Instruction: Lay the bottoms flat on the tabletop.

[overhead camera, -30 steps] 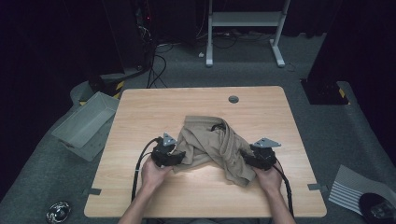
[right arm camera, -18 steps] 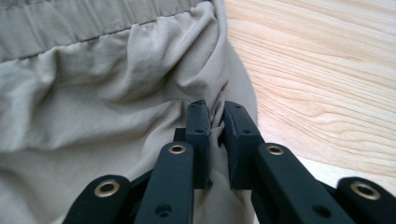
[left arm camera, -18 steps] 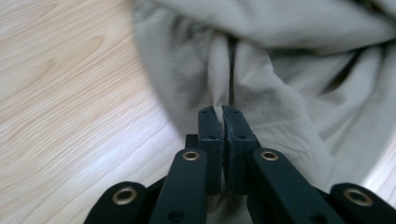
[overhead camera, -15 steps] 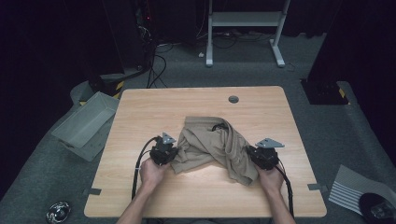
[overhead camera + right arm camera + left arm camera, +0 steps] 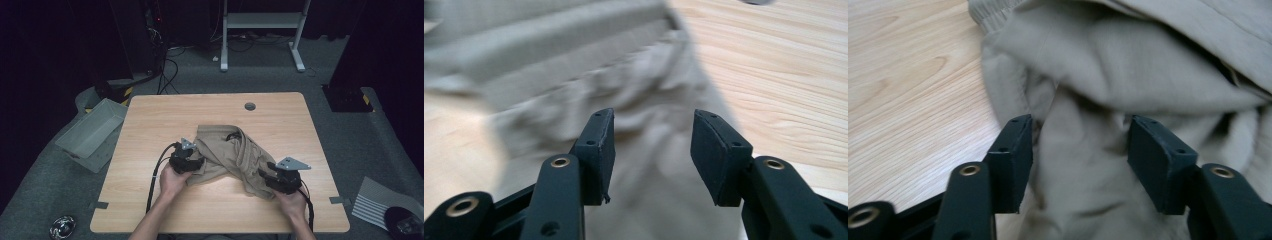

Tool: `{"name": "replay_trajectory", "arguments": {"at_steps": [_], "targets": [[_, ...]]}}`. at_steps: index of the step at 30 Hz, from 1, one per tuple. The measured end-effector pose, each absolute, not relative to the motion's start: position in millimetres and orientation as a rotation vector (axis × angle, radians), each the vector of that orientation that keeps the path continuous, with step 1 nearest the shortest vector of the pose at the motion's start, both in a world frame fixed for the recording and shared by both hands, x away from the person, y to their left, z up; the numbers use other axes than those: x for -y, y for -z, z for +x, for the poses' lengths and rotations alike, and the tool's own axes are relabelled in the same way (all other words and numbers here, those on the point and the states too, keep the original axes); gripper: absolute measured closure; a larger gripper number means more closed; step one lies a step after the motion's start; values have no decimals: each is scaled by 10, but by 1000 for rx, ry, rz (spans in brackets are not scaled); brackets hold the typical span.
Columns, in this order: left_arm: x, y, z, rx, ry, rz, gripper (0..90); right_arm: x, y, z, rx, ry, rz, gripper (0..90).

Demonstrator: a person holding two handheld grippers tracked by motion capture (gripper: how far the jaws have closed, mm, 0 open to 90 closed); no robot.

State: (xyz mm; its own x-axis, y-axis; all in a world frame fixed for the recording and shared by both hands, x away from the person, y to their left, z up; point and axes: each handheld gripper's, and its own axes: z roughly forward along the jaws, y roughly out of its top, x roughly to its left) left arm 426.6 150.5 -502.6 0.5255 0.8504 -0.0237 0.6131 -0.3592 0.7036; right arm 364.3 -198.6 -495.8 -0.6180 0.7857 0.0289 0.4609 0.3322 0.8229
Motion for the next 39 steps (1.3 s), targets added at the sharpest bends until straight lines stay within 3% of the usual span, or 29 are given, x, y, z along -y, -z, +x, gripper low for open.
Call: {"name": "replay_trajectory", "arguments": {"at_steps": [4, 6, 9, 10, 11, 12, 13, 16, 18, 19, 20, 21, 23, 24, 28, 31, 32, 33, 34, 35, 37, 39], "targets": [[-1433, 5133, 4345, -1208, -478, 2112, 479, 1828, 5047, 3632, -2325, -1116, 1021, 556], [-1450, 5142, 4383, -1211, -455, 2111, 514, 1780, 5125, 3710, -2393, -1060, 1003, 680], [-1473, 5125, 4377, -1184, -447, 2131, 657, 1803, 5211, 3809, -2413, -1012, 995, 890], [-1473, 5125, 4377, -1184, -447, 2131, 713, 1840, 5208, 3838, -2413, -1021, 1017, 895], [-1486, 5113, 4367, -1176, -455, 2140, 713, 1840, 5208, 3838, -2413, -1021, 1017, 895], [-1532, 5079, 4345, -1163, -494, 2157, 811, 1907, 5198, 3866, -2390, -991, 1045, 899], [-1573, 5066, 4348, -1167, -489, 2148, 841, 1950, 5194, 3877, -2377, -979, 1068, 899], [-1669, 5042, 4352, -1196, -473, 2131, 852, 2091, 5178, 3899, -2345, -967, 1129, 893], [-1683, 5016, 4326, -1181, -472, 2111, 818, 2140, 5139, 3865, -2318, -986, 1145, 795], [-1683, 5016, 4326, -1181, -472, 2111, 736, 2140, 5139, 3865, -2318, -986, 1145, 795], [-1679, 5003, 4317, -1171, -460, 2099, 634, 2145, 5079, 3806, -2301, -1031, 1134, 658], [-1662, 4971, 4298, -1156, -451, 2071, 565, 2133, 5046, 3773, -2309, -1070, 1113, 616], [-1651, 4952, 4290, -1147, -449, 2061, 465, 2106, 5014, 3735, -2317, -1102, 1087, 584], [-1640, 4931, 4286, -1138, -440, 2053, 433, 2020, 4960, 3667, -2342, -1132, 1023, 526], [-1563, 4868, 4301, -1110, -389, 2017, 386, 1800, 4912, 3586, -2396, -1146, 911, 464], [-1526, 4880, 4323, -1112, -397, 2015, 391, 1686, 4927, 3585, -2409, -1111, 879, 466], [-1503, 4896, 4329, -1121, -410, 2015, 430, 1641, 4941, 3603, -2413, -1087, 879, 499], [-1491, 4907, 4334, -1123, -419, 2022, 518, 1607, 4961, 3632, -2404, -1062, 887, 615], [-1483, 4936, 4346, -1118, -409, 2046, 667, 1599, 4975, 3693, -2422, -1068, 911, 748], [-1486, 4948, 4346, -1115, -395, 2052, 723, 1604, 4975, 3716, -2416, -1074, 926, 796], [-1514, 4952, 4334, -1103, -384, 2056, 823, 1635, 4948, 3749, -2398, -1084, 941, 838], [-1536, 4948, 4325, -1100, -383, 2057, 852, 1663, 4923, 3760, -2387, -1095, 948, 847]]}}
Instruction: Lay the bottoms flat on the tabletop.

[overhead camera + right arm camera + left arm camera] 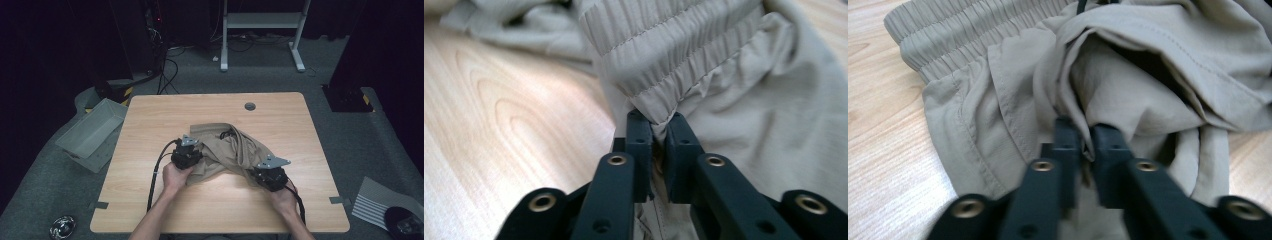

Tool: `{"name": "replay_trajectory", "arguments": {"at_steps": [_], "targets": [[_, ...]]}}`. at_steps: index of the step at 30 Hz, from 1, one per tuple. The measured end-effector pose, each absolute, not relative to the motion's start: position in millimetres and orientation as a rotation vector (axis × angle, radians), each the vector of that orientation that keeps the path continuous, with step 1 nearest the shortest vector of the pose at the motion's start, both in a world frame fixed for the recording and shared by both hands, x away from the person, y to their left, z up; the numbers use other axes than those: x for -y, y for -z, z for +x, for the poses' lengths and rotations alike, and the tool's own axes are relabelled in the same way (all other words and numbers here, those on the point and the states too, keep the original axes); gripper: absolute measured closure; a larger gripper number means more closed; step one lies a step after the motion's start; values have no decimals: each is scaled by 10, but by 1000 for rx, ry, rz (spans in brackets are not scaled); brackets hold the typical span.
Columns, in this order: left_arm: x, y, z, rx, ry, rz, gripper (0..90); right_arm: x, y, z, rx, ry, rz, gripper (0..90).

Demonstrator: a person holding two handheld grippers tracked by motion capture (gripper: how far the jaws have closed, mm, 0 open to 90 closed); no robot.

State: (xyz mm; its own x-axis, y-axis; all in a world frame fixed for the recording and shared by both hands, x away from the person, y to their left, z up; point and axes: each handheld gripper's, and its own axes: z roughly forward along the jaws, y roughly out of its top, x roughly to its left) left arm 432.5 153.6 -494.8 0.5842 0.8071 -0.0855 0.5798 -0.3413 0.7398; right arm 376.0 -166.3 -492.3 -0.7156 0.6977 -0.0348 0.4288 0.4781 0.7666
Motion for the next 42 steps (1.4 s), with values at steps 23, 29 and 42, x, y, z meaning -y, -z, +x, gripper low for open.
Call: {"name": "replay_trajectory", "arguments": {"at_steps": [23, 29, 42], "targets": [[-1960, 4741, 3994, -1057, -395, 1913, 439, 2308, 4653, 4227, -2060, -1079, 1279, 591], [-1919, 4728, 4066, -1076, -438, 1940, 434, 2123, 4611, 3972, -2115, -1085, 1146, 572], [-1983, 4916, 4190, -1147, -398, 2024, 866, 2074, 5119, 4308, -2336, -836, 1179, 890]]}}
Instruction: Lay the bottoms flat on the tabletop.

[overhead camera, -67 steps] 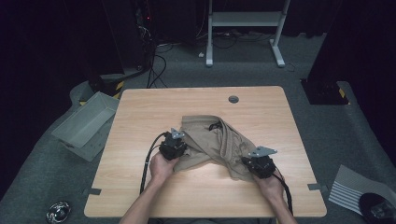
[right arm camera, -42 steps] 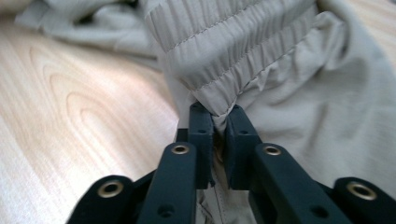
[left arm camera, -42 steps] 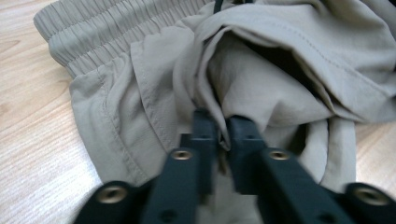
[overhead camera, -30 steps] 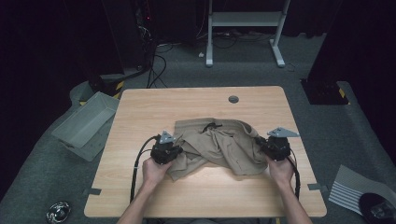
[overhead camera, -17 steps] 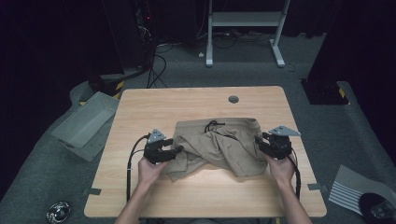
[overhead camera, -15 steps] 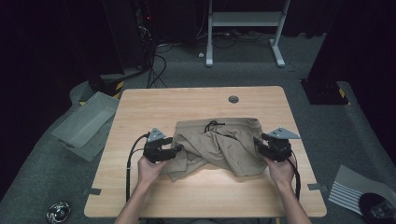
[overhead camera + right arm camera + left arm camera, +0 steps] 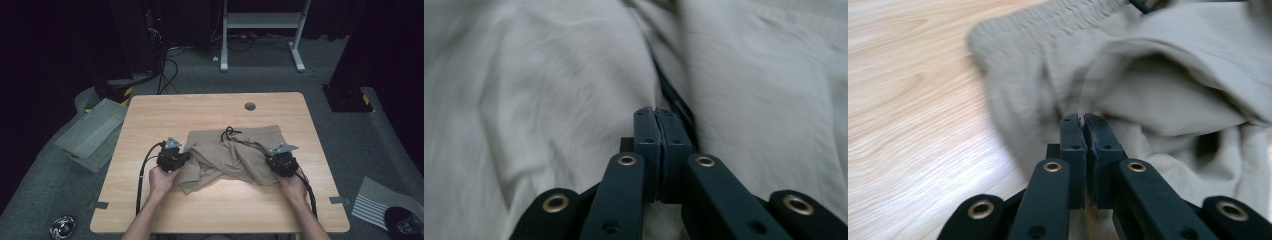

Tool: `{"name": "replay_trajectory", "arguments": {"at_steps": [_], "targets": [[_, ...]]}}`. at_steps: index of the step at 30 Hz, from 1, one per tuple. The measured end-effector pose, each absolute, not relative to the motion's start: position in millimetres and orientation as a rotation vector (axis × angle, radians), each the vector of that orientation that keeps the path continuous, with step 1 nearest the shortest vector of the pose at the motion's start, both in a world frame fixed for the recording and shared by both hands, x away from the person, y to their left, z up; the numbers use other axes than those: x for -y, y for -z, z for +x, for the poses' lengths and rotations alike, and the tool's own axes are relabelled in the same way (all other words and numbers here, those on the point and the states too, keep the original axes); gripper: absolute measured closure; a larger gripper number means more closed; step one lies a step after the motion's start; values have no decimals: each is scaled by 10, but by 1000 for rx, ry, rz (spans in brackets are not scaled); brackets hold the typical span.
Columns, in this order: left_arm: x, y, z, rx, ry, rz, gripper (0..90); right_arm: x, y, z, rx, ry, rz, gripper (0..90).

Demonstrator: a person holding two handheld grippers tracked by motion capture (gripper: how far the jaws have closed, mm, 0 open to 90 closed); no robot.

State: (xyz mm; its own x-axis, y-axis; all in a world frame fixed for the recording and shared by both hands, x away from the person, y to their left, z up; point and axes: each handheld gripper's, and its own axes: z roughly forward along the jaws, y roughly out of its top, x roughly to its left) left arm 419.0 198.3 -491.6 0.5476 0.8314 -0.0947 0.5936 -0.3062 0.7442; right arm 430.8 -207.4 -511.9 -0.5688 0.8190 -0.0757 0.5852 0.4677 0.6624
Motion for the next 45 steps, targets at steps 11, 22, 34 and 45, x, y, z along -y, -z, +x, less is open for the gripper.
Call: {"name": "replay_trajectory", "arguments": {"at_steps": [11, 22, 34, 45], "targets": [[-2209, 4946, 4195, -1270, -442, 1951, 523, 2067, 4943, 4170, -2278, -980, 1169, 615], [-1814, 5114, 4536, -1284, -420, 2018, 537, 1672, 4940, 3960, -2419, -1057, 999, 701], [-1807, 5138, 4538, -1296, -458, 2102, 880, 1843, 4986, 3799, -2420, -1037, 988, 883], [-1801, 5153, 4541, -1285, -435, 2080, 815, 1407, 5079, 3780, -2434, -1002, 906, 729]]}}
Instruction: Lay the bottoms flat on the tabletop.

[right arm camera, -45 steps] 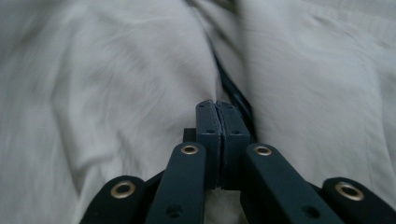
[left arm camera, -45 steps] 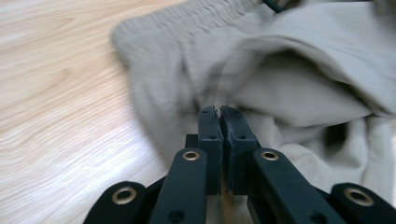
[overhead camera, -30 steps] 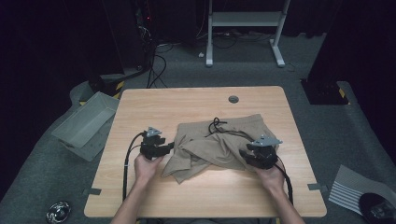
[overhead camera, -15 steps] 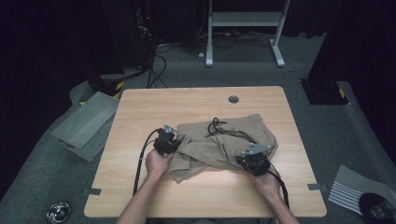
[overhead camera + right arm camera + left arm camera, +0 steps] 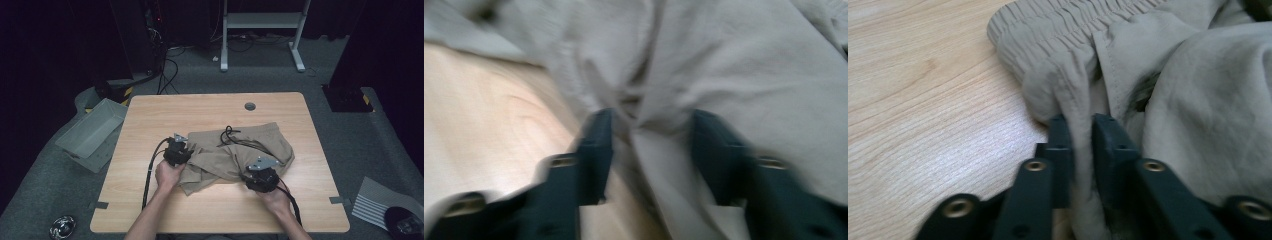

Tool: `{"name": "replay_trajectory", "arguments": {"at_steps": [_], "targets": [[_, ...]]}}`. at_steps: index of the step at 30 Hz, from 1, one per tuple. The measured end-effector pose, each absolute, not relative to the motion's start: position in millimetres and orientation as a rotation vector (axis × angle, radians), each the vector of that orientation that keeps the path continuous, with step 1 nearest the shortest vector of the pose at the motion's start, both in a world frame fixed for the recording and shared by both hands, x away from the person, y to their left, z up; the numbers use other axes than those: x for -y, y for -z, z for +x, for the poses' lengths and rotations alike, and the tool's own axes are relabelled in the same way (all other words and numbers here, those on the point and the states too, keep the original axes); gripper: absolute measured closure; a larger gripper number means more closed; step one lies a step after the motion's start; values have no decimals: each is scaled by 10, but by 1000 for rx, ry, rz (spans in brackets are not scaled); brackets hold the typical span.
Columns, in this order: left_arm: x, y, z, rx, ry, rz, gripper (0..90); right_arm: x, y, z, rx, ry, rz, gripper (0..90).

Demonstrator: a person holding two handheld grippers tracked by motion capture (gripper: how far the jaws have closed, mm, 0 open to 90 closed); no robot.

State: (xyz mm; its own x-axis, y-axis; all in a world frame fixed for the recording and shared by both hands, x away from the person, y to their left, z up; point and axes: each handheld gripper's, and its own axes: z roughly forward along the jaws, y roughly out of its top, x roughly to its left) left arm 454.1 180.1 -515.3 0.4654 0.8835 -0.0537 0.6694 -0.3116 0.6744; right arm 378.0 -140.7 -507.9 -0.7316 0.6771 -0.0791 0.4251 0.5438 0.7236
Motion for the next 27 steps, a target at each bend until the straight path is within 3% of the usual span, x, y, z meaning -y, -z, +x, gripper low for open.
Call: {"name": "replay_trajectory", "arguments": {"at_steps": [1, 2, 4, 9, 15, 17, 18, 19, 20, 22, 27], "targets": [[-1801, 5153, 4541, -1285, -435, 2080, 844, 1407, 5079, 3780, -2434, -1002, 906, 729], [-1823, 5151, 4545, -1286, -426, 2081, 844, 1401, 5085, 3788, -2433, -996, 907, 820], [-1888, 5140, 4550, -1305, -420, 2070, 880, 1482, 5039, 3776, -2426, -1033, 923, 886], [-2024, 5068, 4536, -1331, -476, 2021, 886, 1709, 4943, 3634, -2393, -1019, 895, 889], [-2345, 5077, 4591, -1459, -537, 1947, 880, 2417, 5013, 3580, -2305, -991, 1124, 877], [-2367, 5081, 4593, -1476, -525, 1933, 853, 2486, 5037, 3594, -2300, -991, 1168, 860], [-2372, 5072, 4583, -1477, -522, 1913, 775, 2533, 5049, 3597, -2288, -999, 1194, 807], [-2363, 5049, 4562, -1466, -521, 1902, 614, 2558, 5022, 3578, -2261, -1029, 1204, 697], [-2338, 5020, 4536, -1444, -524, 1894, 614, 2558, 5022, 3578, -2261, -1029, 1204, 697], [-2262, 4944, 4482, -1384, -534, 1894, 498, 2491, 4912, 3552, -2233, -1113, 1160, 604], [-2047, 4835, 4395, -1264, -511, 1898, 452, 2321, 4789, 3576, -2230, -1198, 1084, 576]]}}
